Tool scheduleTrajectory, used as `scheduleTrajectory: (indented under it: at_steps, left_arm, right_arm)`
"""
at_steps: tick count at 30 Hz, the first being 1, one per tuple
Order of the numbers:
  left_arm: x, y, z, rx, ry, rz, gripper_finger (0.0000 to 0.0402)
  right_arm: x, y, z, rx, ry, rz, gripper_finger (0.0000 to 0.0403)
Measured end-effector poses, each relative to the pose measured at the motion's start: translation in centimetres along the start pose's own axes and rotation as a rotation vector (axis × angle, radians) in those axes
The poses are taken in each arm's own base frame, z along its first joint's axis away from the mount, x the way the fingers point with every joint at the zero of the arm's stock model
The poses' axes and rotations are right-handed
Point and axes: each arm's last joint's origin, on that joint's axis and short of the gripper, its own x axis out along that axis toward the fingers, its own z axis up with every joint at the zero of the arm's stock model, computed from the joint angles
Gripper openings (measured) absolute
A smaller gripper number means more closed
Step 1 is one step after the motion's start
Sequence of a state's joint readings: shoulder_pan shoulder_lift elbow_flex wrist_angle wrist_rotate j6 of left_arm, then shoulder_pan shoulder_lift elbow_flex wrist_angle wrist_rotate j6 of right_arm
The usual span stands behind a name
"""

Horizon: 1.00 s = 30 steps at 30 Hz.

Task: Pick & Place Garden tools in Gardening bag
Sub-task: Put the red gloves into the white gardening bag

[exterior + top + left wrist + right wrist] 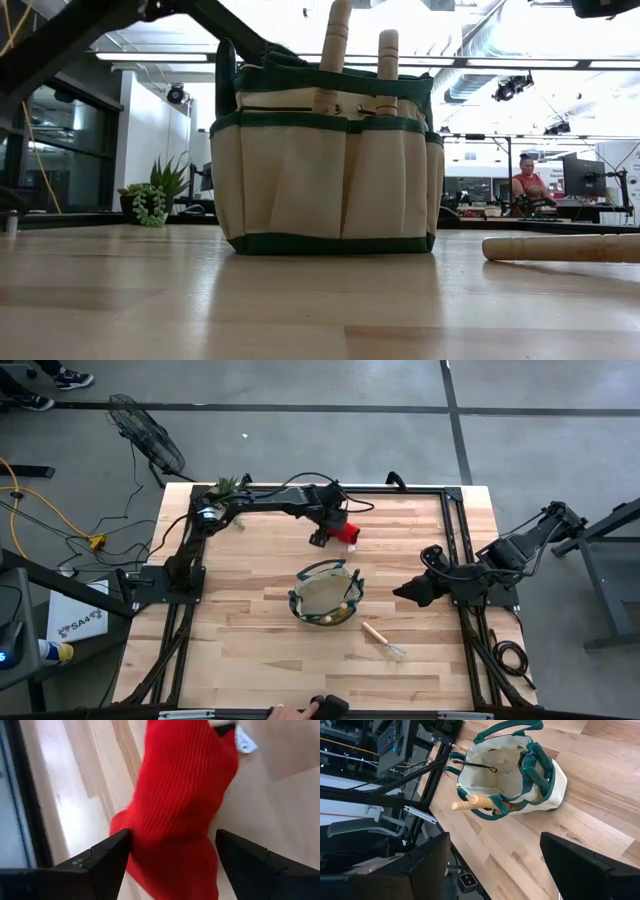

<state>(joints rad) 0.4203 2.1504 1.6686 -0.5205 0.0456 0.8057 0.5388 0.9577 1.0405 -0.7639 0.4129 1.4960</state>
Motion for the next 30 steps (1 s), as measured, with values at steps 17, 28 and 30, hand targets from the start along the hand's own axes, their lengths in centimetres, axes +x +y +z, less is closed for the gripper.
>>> scheduleTrajectory:
  at_steps: [17,28,30]
  left_arm:
    - [-0.6,-0.1,-0.1,-0.117,0.159,-0.109,0.0054]
    - [-8.7,2.4,3.1,-0.376,0.2,-0.198,0.003]
    - [-10.5,2.6,3.6,-0.467,0.188,-0.241,0.0029]
  right_arm:
    - [0.0,0.0,0.0,-0.005,0.0,0.001,0.0301]
    - [0.0,0.0,0.0,-0.007,0.0,0.002,0.0301]
    - [0.0,0.1,0.0,-0.006,0.0,0.005,0.0301]
